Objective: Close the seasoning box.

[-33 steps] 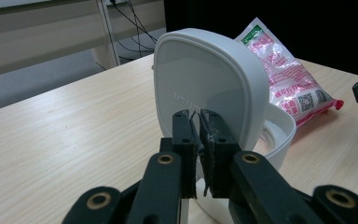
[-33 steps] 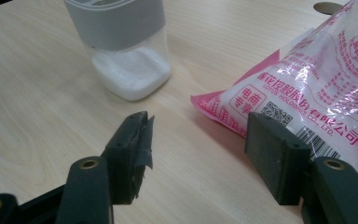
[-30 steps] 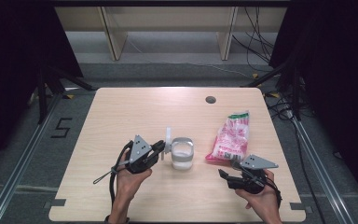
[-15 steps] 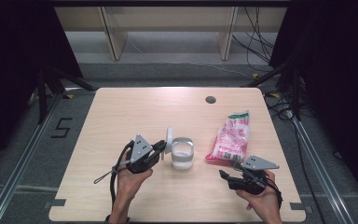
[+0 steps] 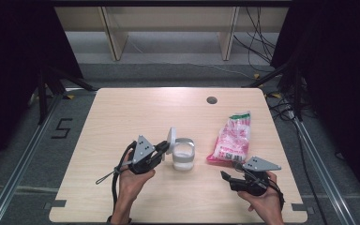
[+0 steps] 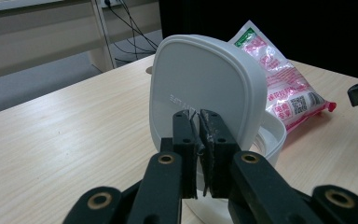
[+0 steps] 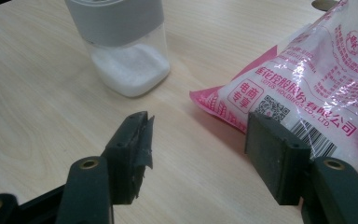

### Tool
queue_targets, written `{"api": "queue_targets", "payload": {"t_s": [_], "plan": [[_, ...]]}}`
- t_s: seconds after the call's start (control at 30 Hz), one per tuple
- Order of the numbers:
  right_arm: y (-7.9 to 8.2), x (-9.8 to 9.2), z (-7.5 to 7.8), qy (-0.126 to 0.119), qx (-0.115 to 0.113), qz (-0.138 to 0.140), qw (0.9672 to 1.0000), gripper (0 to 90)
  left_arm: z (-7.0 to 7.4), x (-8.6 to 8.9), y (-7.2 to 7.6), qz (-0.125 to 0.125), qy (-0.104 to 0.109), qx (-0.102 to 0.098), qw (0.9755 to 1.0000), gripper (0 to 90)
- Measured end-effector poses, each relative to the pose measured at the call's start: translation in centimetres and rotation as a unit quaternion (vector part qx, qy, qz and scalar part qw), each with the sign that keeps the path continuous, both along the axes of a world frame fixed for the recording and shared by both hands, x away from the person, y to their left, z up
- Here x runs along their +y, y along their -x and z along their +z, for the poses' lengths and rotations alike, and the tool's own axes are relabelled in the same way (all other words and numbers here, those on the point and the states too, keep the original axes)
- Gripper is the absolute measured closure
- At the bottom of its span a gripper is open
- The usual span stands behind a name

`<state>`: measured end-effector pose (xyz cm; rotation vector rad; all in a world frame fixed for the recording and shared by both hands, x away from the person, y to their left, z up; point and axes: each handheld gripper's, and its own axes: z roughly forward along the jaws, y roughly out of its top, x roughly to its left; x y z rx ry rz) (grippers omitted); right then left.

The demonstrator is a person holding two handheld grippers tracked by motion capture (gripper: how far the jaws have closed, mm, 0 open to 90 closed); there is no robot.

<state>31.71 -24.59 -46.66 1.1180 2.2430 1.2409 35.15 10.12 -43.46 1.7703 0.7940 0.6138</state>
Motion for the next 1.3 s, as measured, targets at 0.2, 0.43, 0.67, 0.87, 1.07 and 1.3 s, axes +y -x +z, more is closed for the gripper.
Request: {"api": "queue_targets", "payload": {"t_s": [0.2,0.43,0.67,0.87,1.07,1.3], "plan": [[0.0,0.0,0.0,0.000,0.000,0.000,1.0000,40.9,0.2,-0.4,0.0,-0.004,-0.005,-0.003,1.0000,84.4],[0.2,0.0,0.0,-0.001,-0.003,-0.002,1.0000,40.9,0.2,-0.8,-0.1,-0.014,-0.013,-0.018,0.9997,84.2],[0.2,-0.1,-0.1,-0.003,-0.005,0.000,1.0000,40.9,0.1,-0.6,0.3,-0.034,-0.001,-0.004,0.9994,72.3],[0.4,0.0,0.0,-0.010,-0.001,-0.006,0.9999,40.9,0.1,-0.5,1.0,-0.044,0.011,0.006,0.9989,54.7],[0.5,-0.1,-0.1,-0.009,-0.001,0.002,1.0000,39.8,0.0,-0.5,1.6,-0.053,0.016,0.012,0.9984,40.0],[0.5,-0.1,-0.2,-0.027,0.002,0.005,0.9996,37.1,-0.4,0.1,2.1,-0.044,0.020,0.008,0.9988,31.8]]}}
